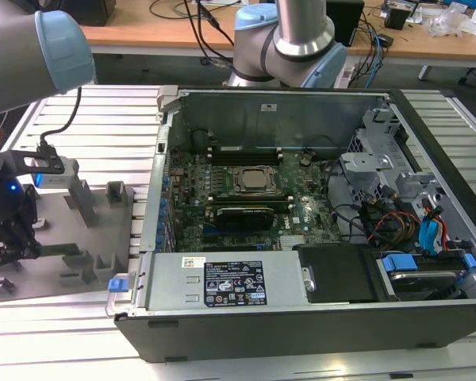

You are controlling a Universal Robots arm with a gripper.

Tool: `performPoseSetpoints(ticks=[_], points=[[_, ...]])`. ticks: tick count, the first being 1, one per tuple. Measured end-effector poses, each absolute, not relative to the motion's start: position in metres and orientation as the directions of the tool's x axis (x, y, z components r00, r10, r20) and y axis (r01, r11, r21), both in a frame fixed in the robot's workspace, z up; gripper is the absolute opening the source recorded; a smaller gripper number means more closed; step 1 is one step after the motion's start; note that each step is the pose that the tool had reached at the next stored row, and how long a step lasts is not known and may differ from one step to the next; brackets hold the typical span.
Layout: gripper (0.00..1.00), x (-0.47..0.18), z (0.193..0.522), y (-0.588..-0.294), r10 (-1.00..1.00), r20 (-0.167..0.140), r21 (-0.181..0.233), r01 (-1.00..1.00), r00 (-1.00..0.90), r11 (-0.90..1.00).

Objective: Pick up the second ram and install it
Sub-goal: 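Pick up the second ram and move it above second insertion slot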

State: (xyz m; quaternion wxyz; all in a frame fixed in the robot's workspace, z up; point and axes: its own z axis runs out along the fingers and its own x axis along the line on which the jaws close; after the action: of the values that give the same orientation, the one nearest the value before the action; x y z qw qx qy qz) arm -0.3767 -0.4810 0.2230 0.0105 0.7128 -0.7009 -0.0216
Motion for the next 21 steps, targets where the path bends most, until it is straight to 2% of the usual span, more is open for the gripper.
performPoseSetpoints(ticks=[21], points=[[0.14,-0.377,0.251,-0.481,-1.000,-0.016,0.045,-0.999,0.016,-0.017]])
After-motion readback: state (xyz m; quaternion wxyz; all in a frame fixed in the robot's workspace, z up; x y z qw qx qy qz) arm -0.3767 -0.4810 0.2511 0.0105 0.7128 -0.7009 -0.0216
